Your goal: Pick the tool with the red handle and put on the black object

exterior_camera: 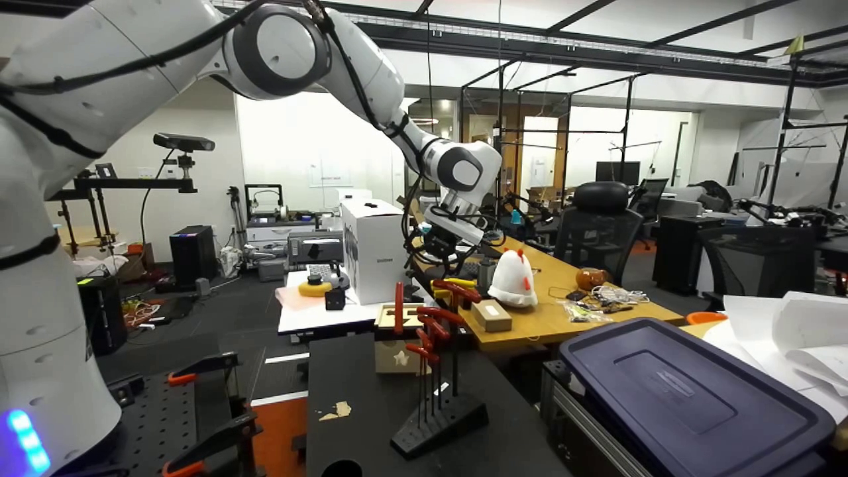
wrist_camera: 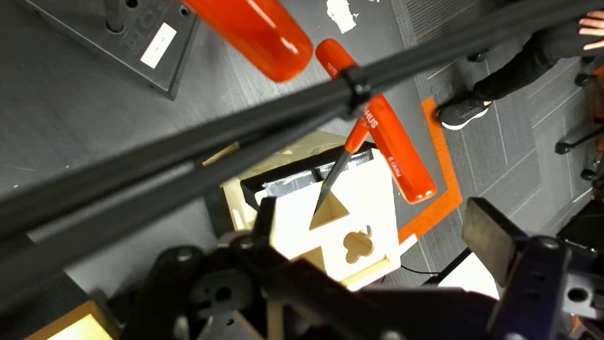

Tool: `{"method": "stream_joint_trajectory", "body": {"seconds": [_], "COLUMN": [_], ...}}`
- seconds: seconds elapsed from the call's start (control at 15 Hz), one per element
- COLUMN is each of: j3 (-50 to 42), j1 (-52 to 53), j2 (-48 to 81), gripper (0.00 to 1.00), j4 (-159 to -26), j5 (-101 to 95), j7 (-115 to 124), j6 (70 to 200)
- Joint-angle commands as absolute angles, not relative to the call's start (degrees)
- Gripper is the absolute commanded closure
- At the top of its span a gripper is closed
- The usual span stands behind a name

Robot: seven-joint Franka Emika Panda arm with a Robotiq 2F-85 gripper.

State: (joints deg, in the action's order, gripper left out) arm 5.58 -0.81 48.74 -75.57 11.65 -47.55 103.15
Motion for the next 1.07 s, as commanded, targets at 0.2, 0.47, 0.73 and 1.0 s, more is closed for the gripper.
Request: {"method": "stream_joint_trajectory", "body": {"seconds": [0.2, 0.47, 0.73, 1.0], "j3": [7.2, 7.19, 7.34, 7.83], "j1": [-1.94, -2.0, -1.36, -0.24], "j2": [49.98, 50.0, 50.47, 48.15], "gripper": [0.0, 0.0, 0.0, 0.0], "j4": [-74.0, -73.89, -73.41, -75.41], "j5": [10.37, 10.37, 10.3, 9.45], "j7": [-46.48, -46.48, -45.7, -44.8], "j6": [102.62, 102.48, 105.5, 110.85]}}
